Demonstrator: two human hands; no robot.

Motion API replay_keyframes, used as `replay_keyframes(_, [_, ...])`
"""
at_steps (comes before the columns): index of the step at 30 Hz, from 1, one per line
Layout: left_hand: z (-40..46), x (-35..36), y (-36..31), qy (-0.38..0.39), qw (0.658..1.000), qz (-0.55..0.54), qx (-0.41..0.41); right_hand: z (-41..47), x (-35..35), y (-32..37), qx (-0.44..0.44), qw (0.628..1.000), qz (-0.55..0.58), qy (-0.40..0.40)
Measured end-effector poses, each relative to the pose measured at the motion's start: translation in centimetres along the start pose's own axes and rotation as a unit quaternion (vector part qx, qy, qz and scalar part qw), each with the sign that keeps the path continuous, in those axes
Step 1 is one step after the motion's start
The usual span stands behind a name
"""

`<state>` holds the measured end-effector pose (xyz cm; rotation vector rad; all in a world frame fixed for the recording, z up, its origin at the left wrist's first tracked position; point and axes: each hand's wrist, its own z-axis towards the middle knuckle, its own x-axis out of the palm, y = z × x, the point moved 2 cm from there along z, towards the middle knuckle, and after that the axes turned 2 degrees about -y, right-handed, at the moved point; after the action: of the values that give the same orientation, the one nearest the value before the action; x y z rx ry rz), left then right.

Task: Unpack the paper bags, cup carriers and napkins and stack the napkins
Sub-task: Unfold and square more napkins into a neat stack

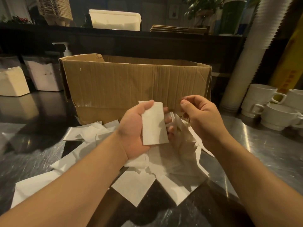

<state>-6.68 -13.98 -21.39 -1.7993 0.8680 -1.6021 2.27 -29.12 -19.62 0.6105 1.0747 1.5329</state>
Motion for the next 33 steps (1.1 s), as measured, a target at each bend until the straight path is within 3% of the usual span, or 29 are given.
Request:
replay_keyframes(4, [-0.1,-0.3,-0.5,-0.062,0.996,-0.059,0.032,0.8,-0.4,-1.8,0.024,0.993,-0.099,-0.057])
replay_keyframes(12, [0.7,-1.0,-0.2,-0.119,0.991,-0.058,0.019,0.0,0.8,-2.8,0.028,0.953,-0.3,0.038])
replay_keyframes(17, [0.7,-0.7,-0.1,-0.131,0.99,-0.045,0.011,0.5,1.0,-3.1,0.055,0.903,-0.425,0.033])
replay_keyframes(29, [0.9,-0.9,0.0,-0.112,0.993,-0.024,0.007,0.5,1.8,-3.3,0.099,0.911,-0.398,0.041])
replay_keyframes(33, [0.9,-0.9,0.0,-0.099,0.995,-0.014,0.013,0.1,1.1,-2.6,0.051,0.954,-0.294,0.002])
